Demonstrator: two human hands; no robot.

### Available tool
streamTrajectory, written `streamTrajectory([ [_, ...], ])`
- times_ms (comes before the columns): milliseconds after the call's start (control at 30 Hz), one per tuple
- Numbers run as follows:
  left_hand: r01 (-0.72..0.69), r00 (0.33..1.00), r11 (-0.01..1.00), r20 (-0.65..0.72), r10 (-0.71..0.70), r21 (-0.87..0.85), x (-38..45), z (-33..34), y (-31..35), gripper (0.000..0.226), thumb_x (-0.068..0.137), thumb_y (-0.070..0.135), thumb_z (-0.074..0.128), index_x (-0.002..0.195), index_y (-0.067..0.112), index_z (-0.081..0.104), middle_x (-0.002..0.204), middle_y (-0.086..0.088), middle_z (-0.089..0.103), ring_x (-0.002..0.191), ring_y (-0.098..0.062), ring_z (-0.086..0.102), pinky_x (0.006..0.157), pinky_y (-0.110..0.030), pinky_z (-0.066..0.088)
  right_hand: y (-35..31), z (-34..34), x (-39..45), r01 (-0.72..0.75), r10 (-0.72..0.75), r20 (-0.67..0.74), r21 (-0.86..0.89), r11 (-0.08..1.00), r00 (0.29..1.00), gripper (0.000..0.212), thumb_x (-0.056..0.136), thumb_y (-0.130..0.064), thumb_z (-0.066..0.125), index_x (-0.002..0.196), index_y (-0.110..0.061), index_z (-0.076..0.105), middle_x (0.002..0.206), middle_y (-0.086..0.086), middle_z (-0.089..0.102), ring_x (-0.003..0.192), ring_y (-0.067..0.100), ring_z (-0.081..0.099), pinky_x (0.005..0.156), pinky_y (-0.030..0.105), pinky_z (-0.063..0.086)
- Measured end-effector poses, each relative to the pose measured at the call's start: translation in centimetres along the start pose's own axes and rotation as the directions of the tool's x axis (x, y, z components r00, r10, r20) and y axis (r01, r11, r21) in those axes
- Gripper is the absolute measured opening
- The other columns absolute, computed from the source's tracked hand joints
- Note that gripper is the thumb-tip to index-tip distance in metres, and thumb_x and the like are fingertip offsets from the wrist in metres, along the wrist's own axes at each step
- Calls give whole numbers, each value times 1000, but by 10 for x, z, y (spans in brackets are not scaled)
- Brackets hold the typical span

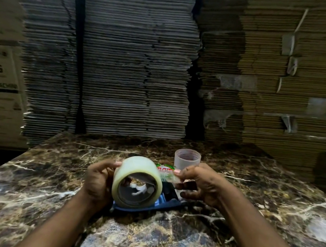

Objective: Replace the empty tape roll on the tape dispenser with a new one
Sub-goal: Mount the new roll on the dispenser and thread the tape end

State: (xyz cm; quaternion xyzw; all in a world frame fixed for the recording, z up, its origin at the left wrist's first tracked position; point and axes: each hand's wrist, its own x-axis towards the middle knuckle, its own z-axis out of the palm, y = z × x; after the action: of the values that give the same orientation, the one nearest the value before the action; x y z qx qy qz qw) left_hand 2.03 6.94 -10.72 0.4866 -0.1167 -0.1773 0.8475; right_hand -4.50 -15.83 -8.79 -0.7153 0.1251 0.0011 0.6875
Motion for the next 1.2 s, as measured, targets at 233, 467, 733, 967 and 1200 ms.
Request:
streamTrajectory([
  [233, -32, 998, 999, -50, 34, 32, -5, 9, 1, 48, 88, 11, 48, 48, 0, 71, 46, -13, 64, 35, -22, 60, 38, -22, 50, 3, -4, 3, 4, -3, 25, -28, 1000, 1000, 11, 86, -9, 69, 79, -8, 61, 96, 12, 64, 72, 18, 70, 58, 30, 55],
  [467, -7, 1000, 999, -8, 8, 42, -5, 14, 1, 50, 90, 13, 48, 48, 0, 71, 47, -14, 65, 36, -22, 62, 36, -24, 50, 5, -4, 4, -32, 31, 26, 24, 999, 999, 8, 88, -6, 66, 89, -8, 59, 87, 10, 67, 68, 15, 71, 56, 30, 55],
  [733, 4, 1000, 999, -10, -4, 52, -4, 9, 1, 29, 73, 20, 60, 77, -4, 75, 67, -20, 72, 54, -30, 69, 55, -35, 60, 5, -4, 0, -51, 48, 19, 163, 985, 999, 8, 91, -4, 57, 97, -8, 59, 90, 9, 68, 75, 20, 72, 51, 33, 56],
  [967, -27, 1000, 999, 2, 27, 44, -3, 11, 0, 27, 80, 18, 58, 65, 1, 73, 55, -14, 68, 42, -24, 64, 42, -26, 54, 7, -8, 2, -94, 95, 0, 145, 985, 995, 20, 89, -10, 61, 108, -7, 60, 90, 12, 71, 74, 18, 71, 56, 36, 55],
  [1200, -23, 1000, 993, -5, 24, 120, 1, 8, -2, 31, 84, 27, 60, 70, 6, 76, 61, -13, 70, 48, -23, 65, 48, -27, 55, 9, -8, 6, -128, 132, -26, 119, 985, 991, 11, 93, -11, 56, 103, -10, 60, 101, 8, 69, 71, 14, 71, 58, 35, 57],
])
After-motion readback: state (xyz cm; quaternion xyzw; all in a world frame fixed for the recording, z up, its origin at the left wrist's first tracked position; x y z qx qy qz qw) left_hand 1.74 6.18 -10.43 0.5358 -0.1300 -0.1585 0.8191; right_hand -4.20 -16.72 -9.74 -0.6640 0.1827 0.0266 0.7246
